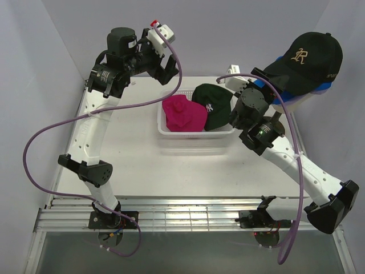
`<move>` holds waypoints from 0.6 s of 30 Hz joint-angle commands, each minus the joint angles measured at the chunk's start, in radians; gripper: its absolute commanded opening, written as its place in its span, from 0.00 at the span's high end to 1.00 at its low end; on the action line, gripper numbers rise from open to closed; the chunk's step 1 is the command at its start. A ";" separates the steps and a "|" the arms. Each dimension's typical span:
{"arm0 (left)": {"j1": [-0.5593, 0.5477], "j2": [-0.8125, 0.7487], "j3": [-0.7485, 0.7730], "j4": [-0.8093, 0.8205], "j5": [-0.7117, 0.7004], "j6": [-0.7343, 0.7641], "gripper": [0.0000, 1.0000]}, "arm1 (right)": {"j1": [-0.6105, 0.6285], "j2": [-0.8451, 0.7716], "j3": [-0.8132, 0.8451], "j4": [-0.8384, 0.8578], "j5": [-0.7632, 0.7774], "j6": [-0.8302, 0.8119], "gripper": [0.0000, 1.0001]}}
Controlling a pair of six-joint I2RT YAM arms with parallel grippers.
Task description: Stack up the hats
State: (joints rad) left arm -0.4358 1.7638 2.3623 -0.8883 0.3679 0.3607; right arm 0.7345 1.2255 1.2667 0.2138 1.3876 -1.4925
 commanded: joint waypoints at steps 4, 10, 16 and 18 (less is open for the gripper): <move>-0.009 0.000 -0.003 0.041 0.039 -0.014 0.02 | 0.100 -0.049 0.032 -0.309 -0.051 0.236 0.11; -0.012 0.072 0.123 0.152 0.107 -0.031 0.14 | 0.302 -0.130 0.045 -0.715 -0.344 0.674 0.11; -0.130 0.160 0.196 0.305 0.108 0.068 0.41 | 0.379 -0.297 -0.263 -0.762 -0.784 0.876 0.10; -0.235 0.190 0.169 0.353 0.062 0.157 0.45 | 0.381 -0.354 -0.358 -0.635 -0.824 0.914 0.10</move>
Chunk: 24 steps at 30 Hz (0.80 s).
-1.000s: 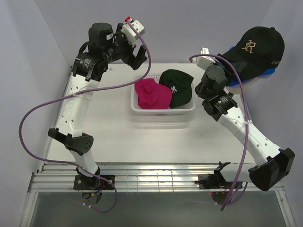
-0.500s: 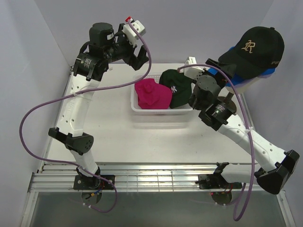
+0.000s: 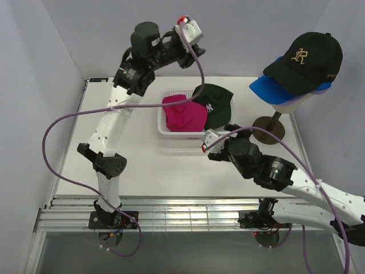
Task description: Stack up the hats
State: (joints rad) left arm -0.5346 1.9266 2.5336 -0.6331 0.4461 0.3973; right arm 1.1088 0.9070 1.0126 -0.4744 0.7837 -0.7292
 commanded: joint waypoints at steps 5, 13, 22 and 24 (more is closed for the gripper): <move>-0.228 0.136 0.060 0.272 0.041 0.221 0.50 | 0.006 -0.163 -0.406 0.319 -0.287 0.157 0.08; -0.370 0.230 0.051 0.349 0.043 0.526 0.38 | 0.006 -0.183 -0.526 0.361 -0.287 0.206 0.08; -0.465 0.233 0.021 0.303 -0.027 0.709 0.37 | 0.006 -0.181 -0.529 0.355 -0.320 0.208 0.08; -0.493 0.250 0.011 0.315 -0.052 0.736 0.37 | 0.006 -0.189 -0.528 0.353 -0.320 0.205 0.08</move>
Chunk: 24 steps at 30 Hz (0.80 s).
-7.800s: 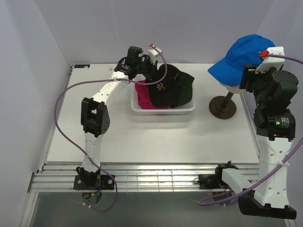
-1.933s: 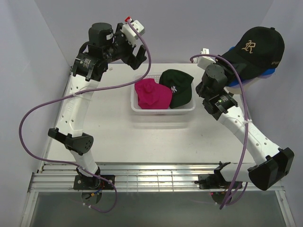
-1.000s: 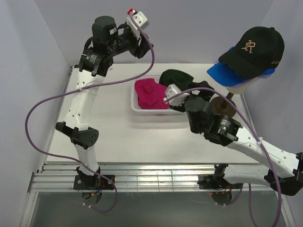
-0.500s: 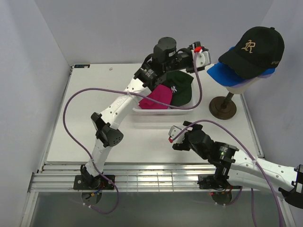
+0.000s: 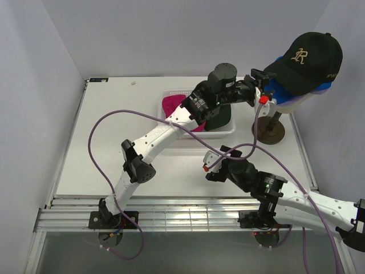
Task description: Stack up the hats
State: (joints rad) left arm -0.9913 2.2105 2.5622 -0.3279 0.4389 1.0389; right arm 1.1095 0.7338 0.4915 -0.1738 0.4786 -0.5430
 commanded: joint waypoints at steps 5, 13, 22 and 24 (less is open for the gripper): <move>-0.044 -0.006 -0.031 0.145 -0.106 0.116 0.37 | 0.006 -0.053 -0.005 0.046 -0.026 0.029 0.08; -0.049 0.017 -0.062 0.161 -0.146 0.194 0.41 | 0.006 -0.099 -0.008 0.060 -0.035 0.031 0.09; -0.043 0.037 -0.073 0.191 -0.149 0.219 0.47 | 0.007 -0.108 -0.008 0.056 -0.035 0.040 0.09; -0.041 0.043 -0.074 0.201 -0.152 0.219 0.48 | 0.006 -0.106 -0.008 0.056 -0.035 0.041 0.09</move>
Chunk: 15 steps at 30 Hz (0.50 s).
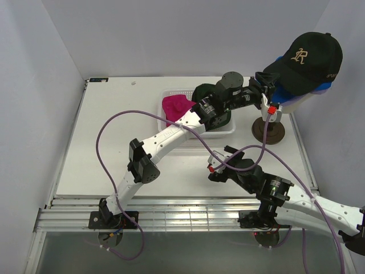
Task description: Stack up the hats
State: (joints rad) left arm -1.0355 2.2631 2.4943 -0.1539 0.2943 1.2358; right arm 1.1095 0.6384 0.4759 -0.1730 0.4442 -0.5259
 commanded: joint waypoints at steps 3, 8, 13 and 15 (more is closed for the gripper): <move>0.005 -0.002 -0.012 0.072 -0.015 0.022 0.50 | 0.006 -0.009 0.009 0.055 -0.002 0.026 0.09; 0.005 0.016 -0.017 0.137 -0.018 0.040 0.65 | 0.006 -0.011 0.009 0.049 0.004 0.032 0.09; 0.011 0.013 -0.029 0.128 -0.015 0.047 0.76 | 0.006 -0.023 0.006 0.047 0.014 0.032 0.09; 0.014 0.010 -0.032 0.125 -0.011 0.060 0.81 | 0.006 -0.025 0.004 0.049 0.013 0.032 0.09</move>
State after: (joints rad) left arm -1.0264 2.2696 2.4763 -0.0525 0.2790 1.2633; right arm 1.1095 0.6308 0.4755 -0.1768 0.4458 -0.5144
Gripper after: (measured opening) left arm 0.209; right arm 0.908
